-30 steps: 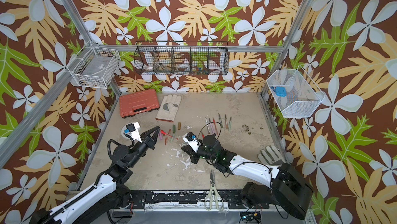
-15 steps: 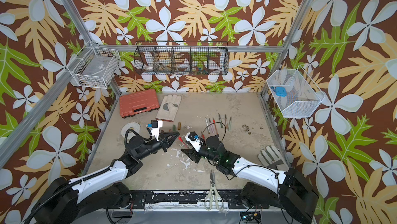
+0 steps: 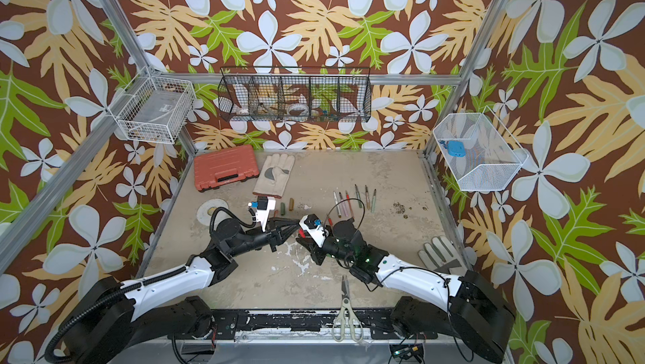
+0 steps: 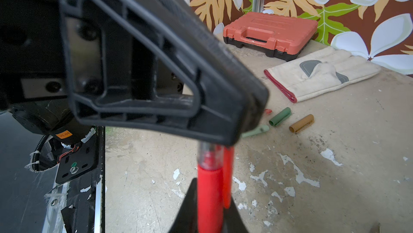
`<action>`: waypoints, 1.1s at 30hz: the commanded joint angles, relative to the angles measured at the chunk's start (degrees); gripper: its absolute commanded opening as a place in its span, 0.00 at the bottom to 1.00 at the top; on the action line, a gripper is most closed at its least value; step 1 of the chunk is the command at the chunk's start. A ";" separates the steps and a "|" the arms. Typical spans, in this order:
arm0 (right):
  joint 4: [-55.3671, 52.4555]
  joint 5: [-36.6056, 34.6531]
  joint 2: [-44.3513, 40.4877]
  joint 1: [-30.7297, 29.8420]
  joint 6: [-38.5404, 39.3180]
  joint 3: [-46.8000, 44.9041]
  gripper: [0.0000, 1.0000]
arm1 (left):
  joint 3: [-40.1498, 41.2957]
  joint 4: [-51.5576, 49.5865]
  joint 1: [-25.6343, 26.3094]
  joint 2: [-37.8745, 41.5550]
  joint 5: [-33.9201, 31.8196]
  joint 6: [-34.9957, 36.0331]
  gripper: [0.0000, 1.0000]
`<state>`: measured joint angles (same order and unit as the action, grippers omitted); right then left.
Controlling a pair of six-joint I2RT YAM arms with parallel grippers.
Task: Remove pen caps from pens
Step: Open the pen cap on the pen.
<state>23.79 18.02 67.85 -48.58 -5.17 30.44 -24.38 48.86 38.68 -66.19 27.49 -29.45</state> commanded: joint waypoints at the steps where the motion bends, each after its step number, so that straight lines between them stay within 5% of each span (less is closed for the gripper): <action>1: 0.96 0.23 -0.01 -0.14 0.34 0.23 0.01 | -0.47 1.62 0.03 0.15 0.90 0.55 0.00; 5: 0.99 -2.74 0.50 -0.50 -0.65 0.01 0.00 | 0.01 0.77 -0.01 1.84 -1.30 0.46 0.00; 15: -0.48 -50.50 4.82 -17.76 3.14 2.53 0.00 | 0.51 -5.64 -0.68 5.28 -13.56 0.64 0.00; 18: -2.45 -58.66 8.21 -21.20 3.85 5.36 0.00 | 1.97 -3.74 -3.03 5.68 -13.34 -2.37 0.00; 22: -2.29 -50.05 8.22 -20.81 3.84 5.47 0.00 | 3.57 -3.57 -5.08 8.68 -14.21 -2.85 0.00; 29: 1.04 -13.34 5.74 -10.16 0.31 2.42 0.00 | 4.24 -4.69 -7.12 12.04 -14.39 -2.74 0.00; 33: 2.97 -5.93 4.00 -7.96 -1.95 0.99 0.00 | 5.11 -4.37 -7.13 14.11 -14.78 -2.54 0.00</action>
<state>23.99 1.83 72.69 -57.17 -4.67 31.86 -19.55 43.57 31.66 -52.88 14.35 -32.49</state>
